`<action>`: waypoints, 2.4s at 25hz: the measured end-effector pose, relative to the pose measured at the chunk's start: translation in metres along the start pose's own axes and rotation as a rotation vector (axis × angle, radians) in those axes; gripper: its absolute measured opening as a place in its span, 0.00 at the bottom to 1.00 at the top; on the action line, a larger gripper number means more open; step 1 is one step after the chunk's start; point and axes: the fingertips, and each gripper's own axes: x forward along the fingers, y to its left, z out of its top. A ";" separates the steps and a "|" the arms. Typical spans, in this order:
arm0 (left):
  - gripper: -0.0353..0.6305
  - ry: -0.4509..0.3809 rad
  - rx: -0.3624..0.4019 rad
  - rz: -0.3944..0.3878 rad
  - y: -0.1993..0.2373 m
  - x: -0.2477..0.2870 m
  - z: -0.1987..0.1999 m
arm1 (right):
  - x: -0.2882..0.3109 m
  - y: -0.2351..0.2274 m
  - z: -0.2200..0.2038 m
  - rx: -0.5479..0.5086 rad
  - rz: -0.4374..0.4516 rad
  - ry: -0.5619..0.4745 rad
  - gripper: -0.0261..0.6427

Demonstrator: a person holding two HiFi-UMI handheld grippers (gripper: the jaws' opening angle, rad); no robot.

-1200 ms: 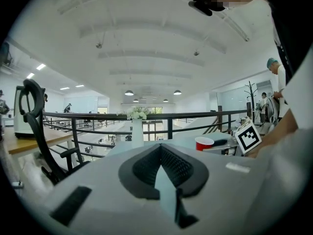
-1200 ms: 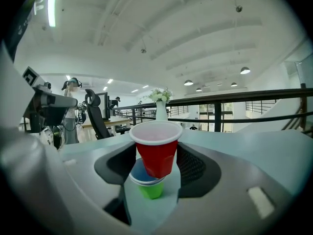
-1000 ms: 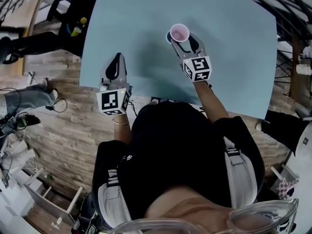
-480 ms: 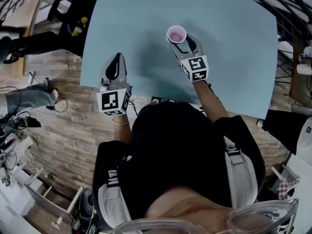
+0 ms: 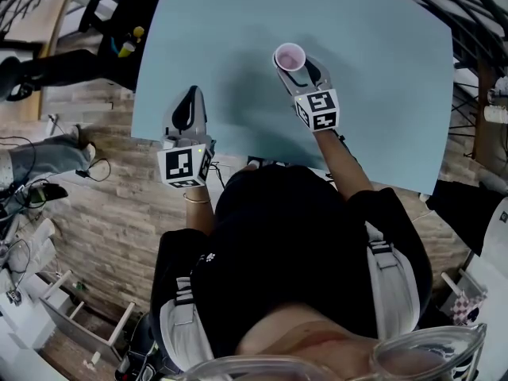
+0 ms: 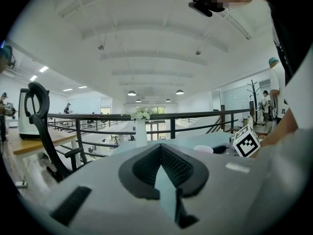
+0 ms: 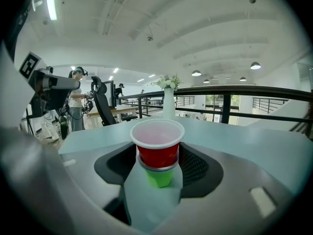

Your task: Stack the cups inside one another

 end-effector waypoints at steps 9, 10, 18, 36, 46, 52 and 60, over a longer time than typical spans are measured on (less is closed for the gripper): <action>0.04 0.000 -0.006 0.000 -0.001 -0.001 0.002 | -0.001 0.001 0.004 0.010 0.003 -0.003 0.45; 0.04 -0.002 -0.006 0.000 -0.001 -0.002 0.001 | -0.002 0.001 0.004 0.012 0.002 -0.005 0.45; 0.04 -0.005 0.005 -0.009 -0.007 -0.005 0.002 | -0.008 0.002 0.004 0.024 -0.008 -0.011 0.50; 0.04 -0.012 0.009 -0.033 -0.017 -0.009 0.003 | -0.027 -0.004 0.008 0.003 -0.064 -0.025 0.52; 0.04 -0.043 0.008 -0.155 -0.046 0.011 0.015 | -0.078 -0.012 0.049 0.032 -0.094 -0.198 0.07; 0.04 -0.065 0.024 -0.270 -0.077 0.026 0.028 | -0.125 -0.019 0.074 0.063 -0.141 -0.296 0.06; 0.04 -0.088 0.032 -0.387 -0.123 0.039 0.034 | -0.181 -0.029 0.085 0.078 -0.217 -0.371 0.06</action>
